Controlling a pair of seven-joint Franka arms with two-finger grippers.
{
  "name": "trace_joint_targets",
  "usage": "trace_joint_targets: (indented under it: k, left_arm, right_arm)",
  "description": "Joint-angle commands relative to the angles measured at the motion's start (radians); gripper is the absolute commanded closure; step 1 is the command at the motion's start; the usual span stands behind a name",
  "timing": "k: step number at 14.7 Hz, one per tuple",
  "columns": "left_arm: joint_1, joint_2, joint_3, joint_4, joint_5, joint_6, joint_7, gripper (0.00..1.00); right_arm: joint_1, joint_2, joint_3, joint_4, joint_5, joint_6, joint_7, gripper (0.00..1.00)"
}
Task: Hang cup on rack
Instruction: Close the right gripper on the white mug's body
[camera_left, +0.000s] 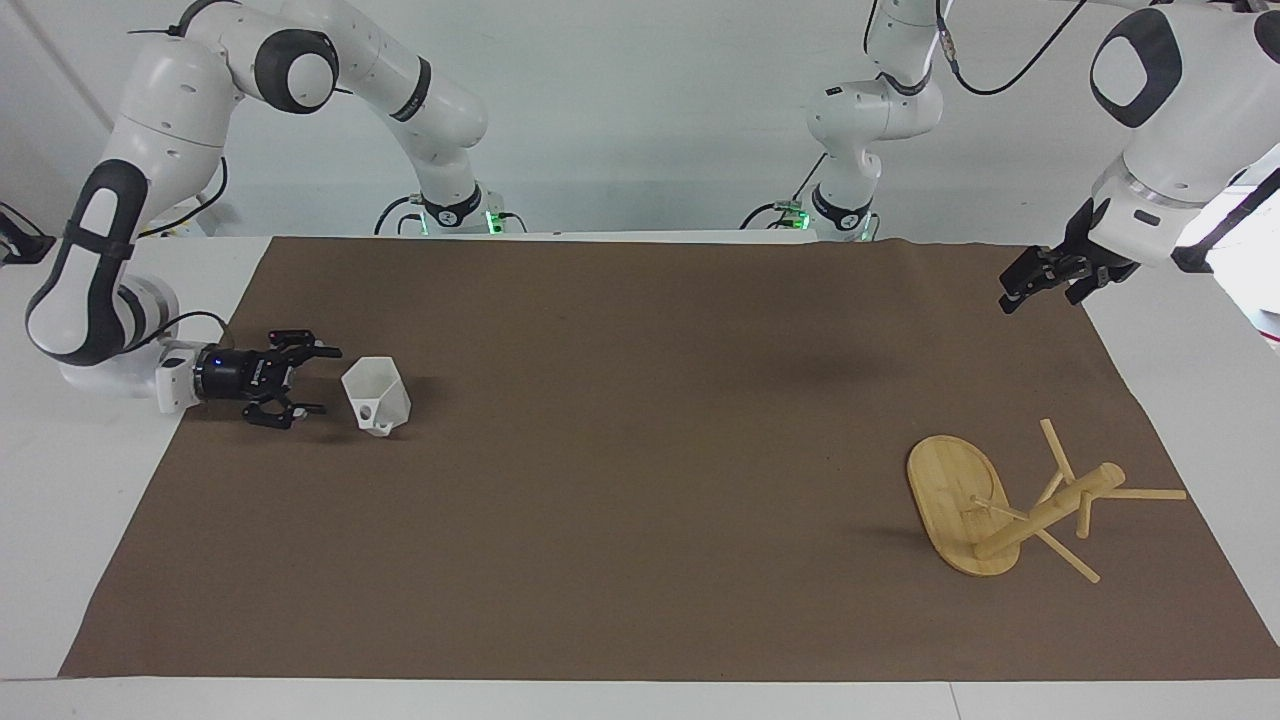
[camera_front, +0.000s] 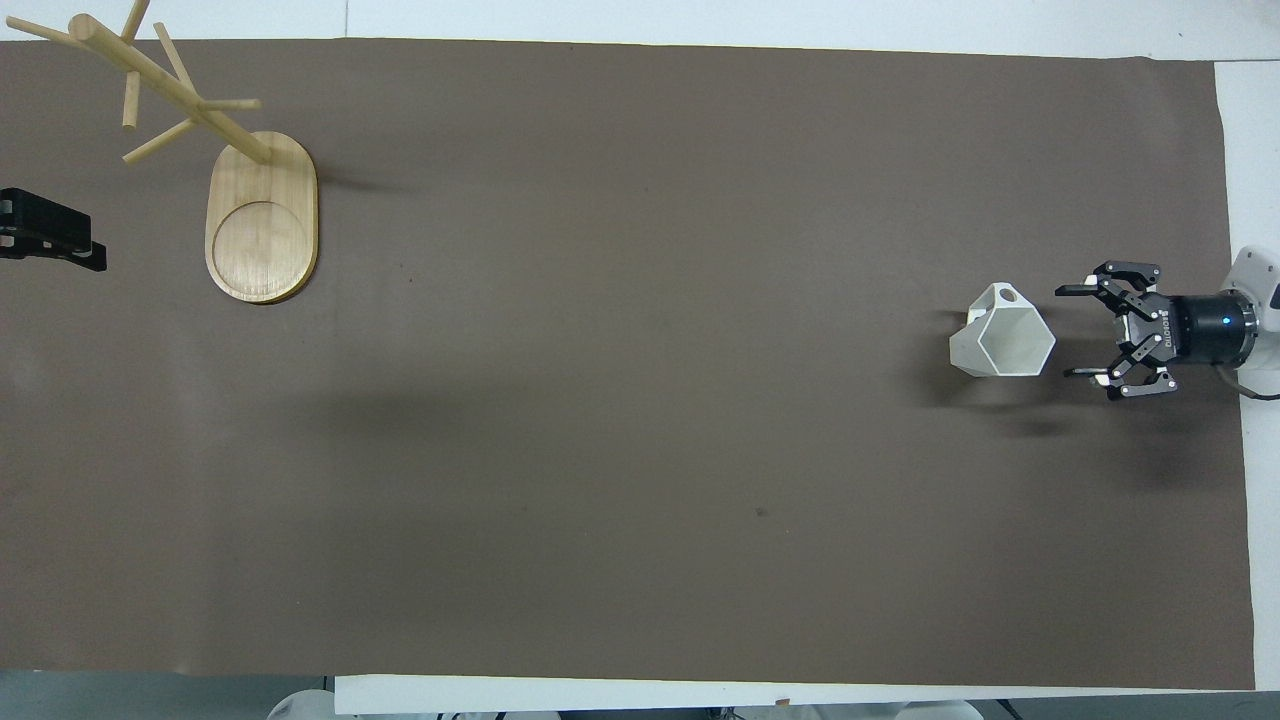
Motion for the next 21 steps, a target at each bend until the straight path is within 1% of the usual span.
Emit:
trace_joint_targets:
  k: [1, 3, 5, 7, 21]
  left_arm:
    - [0.004, -0.025, -0.005, -0.031, 0.015, 0.012, -0.012, 0.01]
    - [0.004, -0.025, -0.005, -0.031, 0.015, 0.012, -0.012, 0.01]
    - [0.004, -0.025, -0.005, -0.031, 0.015, 0.012, -0.012, 0.01]
    - [0.004, -0.025, -0.005, -0.031, 0.015, 0.012, -0.012, 0.01]
    - [0.004, -0.025, -0.005, -0.031, 0.015, 0.012, -0.012, 0.01]
  right_arm:
    - [-0.009, 0.023, 0.006, -0.003, -0.012, 0.005, -0.045, 0.00]
    - [-0.008, 0.026, 0.006, -0.004, -0.014, 0.008, -0.048, 0.00]
    - [-0.003, 0.046, 0.006, -0.010, -0.012, 0.014, -0.083, 0.00]
    - [0.003, 0.051, 0.006, -0.013, -0.012, 0.040, -0.091, 0.00]
    - [0.040, 0.045, 0.006, -0.062, -0.005, 0.051, -0.125, 0.00]
